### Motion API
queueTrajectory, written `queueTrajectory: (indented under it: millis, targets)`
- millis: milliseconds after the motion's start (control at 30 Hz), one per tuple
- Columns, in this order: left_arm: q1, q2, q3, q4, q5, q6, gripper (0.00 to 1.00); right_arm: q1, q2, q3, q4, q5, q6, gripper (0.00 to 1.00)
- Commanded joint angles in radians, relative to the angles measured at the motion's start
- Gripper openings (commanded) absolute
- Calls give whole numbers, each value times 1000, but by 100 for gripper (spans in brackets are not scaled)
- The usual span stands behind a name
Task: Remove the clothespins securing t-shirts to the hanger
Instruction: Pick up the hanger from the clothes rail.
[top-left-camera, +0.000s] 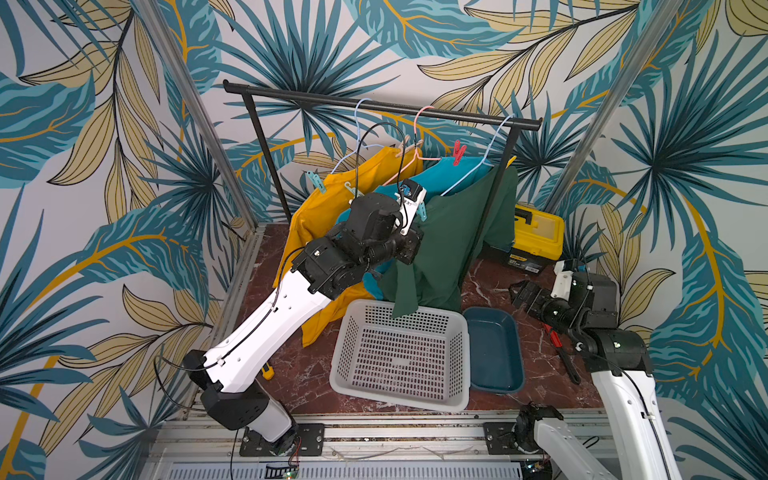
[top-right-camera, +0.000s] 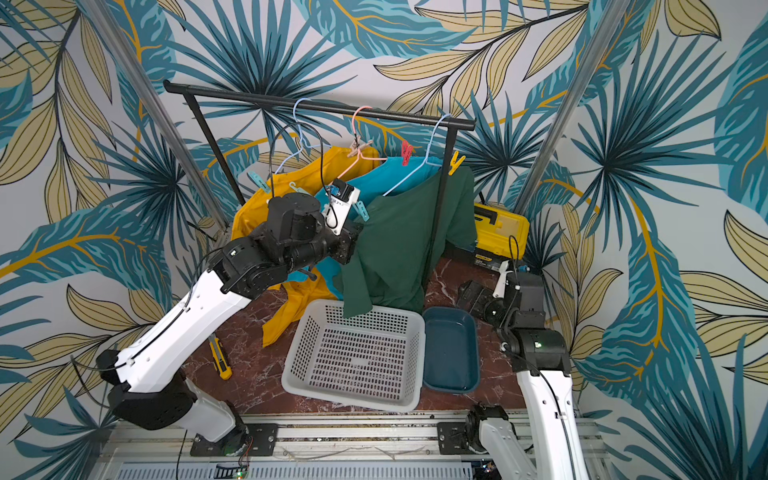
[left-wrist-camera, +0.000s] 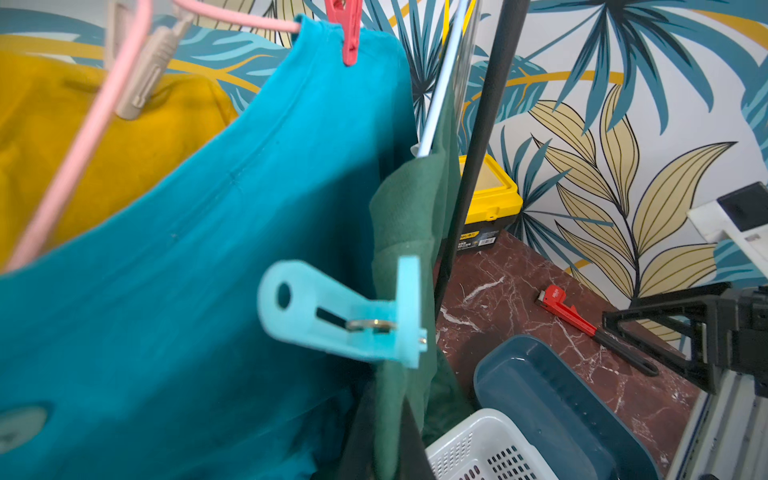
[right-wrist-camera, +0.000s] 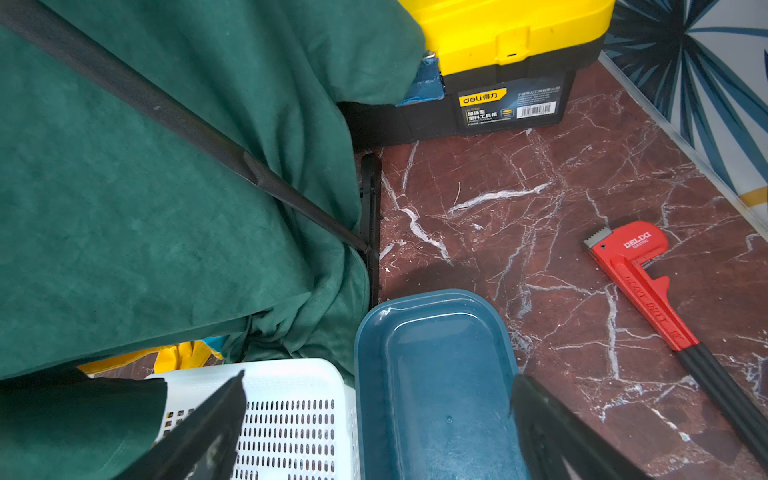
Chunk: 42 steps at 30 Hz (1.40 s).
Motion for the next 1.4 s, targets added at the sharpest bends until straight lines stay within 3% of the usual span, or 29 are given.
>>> queueTrajectory:
  millis: [0,433,800,967,1367]
  targets:
    - [4,-83,-26,222,-50,-7,0,5,2,-18,-29,8,-19,100]
    - [15,-118,55,285,0,-17,0,4,-31,-23,-36,22,-21,100]
    - [15,-320,-68,279,-28,-27,0,4,-31,-5,-50,8,-63,100]
    - [14,-373,-69,196,-24,-24,0,4,-31,5,-63,10,-62,100]
    - [14,-577,-276,154,-41,-7,0,4,-25,33,-78,-2,-45,100]
